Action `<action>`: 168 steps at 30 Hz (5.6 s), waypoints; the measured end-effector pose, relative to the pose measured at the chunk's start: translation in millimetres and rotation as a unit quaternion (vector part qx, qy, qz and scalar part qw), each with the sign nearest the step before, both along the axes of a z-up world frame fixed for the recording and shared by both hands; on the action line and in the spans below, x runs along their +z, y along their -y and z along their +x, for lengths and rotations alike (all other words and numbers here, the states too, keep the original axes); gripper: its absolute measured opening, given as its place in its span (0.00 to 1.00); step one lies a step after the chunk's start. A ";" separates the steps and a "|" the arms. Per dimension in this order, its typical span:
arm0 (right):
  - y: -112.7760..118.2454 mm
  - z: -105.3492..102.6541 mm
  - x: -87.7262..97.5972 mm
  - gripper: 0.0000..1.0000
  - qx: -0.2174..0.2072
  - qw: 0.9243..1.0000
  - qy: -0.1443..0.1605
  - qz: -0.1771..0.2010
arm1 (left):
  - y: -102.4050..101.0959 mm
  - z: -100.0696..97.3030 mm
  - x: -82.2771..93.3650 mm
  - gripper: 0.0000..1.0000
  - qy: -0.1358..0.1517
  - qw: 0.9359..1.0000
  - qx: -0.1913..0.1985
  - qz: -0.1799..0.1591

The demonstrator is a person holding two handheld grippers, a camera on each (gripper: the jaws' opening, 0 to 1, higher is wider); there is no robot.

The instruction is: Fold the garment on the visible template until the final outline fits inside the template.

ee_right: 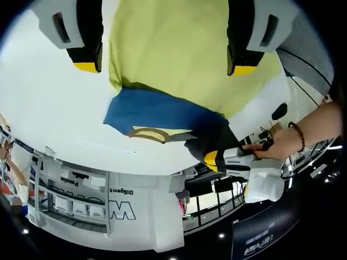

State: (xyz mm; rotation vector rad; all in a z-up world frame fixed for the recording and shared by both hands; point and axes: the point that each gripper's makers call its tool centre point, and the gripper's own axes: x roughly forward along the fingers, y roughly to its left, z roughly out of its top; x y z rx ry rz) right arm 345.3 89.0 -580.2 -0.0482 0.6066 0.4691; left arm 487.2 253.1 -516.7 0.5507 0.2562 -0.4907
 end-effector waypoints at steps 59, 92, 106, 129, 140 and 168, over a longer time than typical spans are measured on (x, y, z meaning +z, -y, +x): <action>16.5 -24.8 -14.4 0.93 0.008 1.000 -0.007 -0.019 | -32.2 -43.9 -106.9 0.29 -0.189 0.959 0.101 -0.186; 9.8 -19.2 -10.9 0.97 0.031 0.999 0.018 -0.039 | 4.6 -53.4 -51.5 0.00 -0.256 0.878 0.058 -0.401; 13.8 -16.6 -7.6 0.97 0.019 0.999 0.020 -0.028 | 52.1 -23.8 -22.5 0.00 -0.259 0.880 -0.005 -0.399; -12.7 47.8 20.9 0.85 0.065 0.992 0.090 -0.055 | 103.3 -16.8 -4.9 0.00 -0.281 0.874 -0.050 -0.394; -37.2 86.3 8.8 0.53 0.106 0.987 0.099 -0.076 | 109.4 -16.6 -4.3 0.00 -0.288 0.867 -0.051 -0.403; -25.1 78.5 -1.8 0.00 0.094 0.996 0.000 0.011 | 135.7 2.5 -25.4 0.00 -0.323 0.849 -0.038 -0.416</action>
